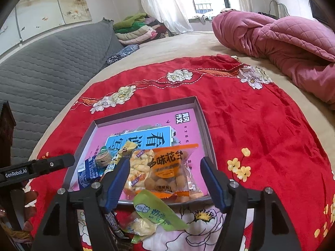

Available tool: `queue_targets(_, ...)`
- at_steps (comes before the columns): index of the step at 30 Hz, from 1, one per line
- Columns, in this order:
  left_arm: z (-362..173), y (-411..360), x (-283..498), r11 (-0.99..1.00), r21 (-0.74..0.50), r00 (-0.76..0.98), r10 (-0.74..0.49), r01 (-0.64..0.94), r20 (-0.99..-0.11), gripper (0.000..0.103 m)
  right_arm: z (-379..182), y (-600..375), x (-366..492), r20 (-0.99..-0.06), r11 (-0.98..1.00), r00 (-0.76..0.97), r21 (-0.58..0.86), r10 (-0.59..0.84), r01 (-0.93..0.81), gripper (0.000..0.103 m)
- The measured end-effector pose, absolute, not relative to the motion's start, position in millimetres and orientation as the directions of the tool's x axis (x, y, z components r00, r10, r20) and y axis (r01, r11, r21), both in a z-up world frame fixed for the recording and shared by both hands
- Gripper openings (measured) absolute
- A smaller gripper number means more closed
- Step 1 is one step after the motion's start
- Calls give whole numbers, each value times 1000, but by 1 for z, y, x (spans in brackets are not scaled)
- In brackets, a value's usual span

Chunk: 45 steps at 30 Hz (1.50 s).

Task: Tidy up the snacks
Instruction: 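Move both open tools back toward the remaining snacks beside the tray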

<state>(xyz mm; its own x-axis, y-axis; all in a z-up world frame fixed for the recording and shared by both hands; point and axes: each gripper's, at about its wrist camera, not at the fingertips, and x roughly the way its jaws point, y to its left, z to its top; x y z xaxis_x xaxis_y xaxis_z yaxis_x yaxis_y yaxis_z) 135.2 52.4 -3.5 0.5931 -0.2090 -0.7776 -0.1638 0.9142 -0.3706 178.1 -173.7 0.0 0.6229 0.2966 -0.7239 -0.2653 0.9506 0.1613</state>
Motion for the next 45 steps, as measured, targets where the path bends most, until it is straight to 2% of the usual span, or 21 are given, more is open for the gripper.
queue_targets(28, 9, 53, 94, 929, -317, 572, -158, -189, -805, 65, 5, -169, 135, -736, 928, 581, 182, 348, -325, 71)
queue_targets(45, -9, 44, 73, 920, -329, 516, -180, -212, -837, 65, -1, -165, 107, -759, 912, 549, 145, 351, -383, 71)
